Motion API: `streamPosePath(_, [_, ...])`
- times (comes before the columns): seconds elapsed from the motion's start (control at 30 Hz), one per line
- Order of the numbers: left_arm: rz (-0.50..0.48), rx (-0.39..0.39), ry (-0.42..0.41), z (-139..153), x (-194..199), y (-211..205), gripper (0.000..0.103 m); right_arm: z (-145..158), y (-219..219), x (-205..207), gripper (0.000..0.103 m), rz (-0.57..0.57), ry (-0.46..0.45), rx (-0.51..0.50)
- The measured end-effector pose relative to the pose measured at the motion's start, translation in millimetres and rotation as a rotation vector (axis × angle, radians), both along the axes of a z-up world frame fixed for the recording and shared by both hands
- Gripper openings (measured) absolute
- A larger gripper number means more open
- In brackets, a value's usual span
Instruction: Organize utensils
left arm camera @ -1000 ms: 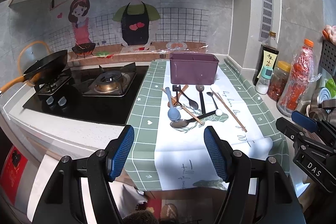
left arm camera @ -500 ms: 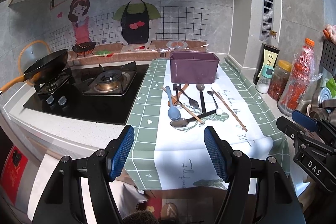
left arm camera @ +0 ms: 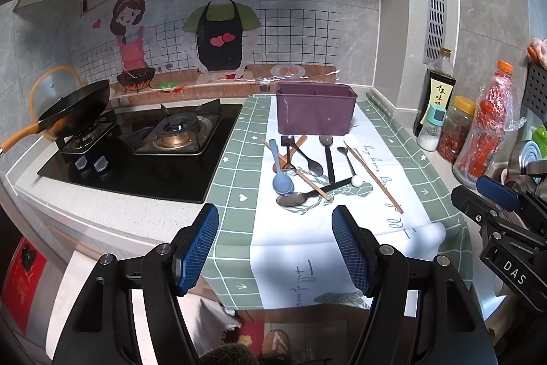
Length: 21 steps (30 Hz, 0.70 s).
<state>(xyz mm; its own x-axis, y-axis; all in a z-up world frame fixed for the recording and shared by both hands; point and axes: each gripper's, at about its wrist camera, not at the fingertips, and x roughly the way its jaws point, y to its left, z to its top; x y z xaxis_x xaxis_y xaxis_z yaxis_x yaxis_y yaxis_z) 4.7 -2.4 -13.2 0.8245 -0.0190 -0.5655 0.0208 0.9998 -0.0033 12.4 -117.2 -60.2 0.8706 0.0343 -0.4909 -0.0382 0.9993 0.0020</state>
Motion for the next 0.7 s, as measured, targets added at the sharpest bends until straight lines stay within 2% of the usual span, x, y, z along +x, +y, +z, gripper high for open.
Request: streamPosePath(0.7, [0.002,-0.004,0.015,-8.5,5.0,-0.7,0.069,-0.2,-2.2,6.8,0.046,-0.004,0.007,-0.001])
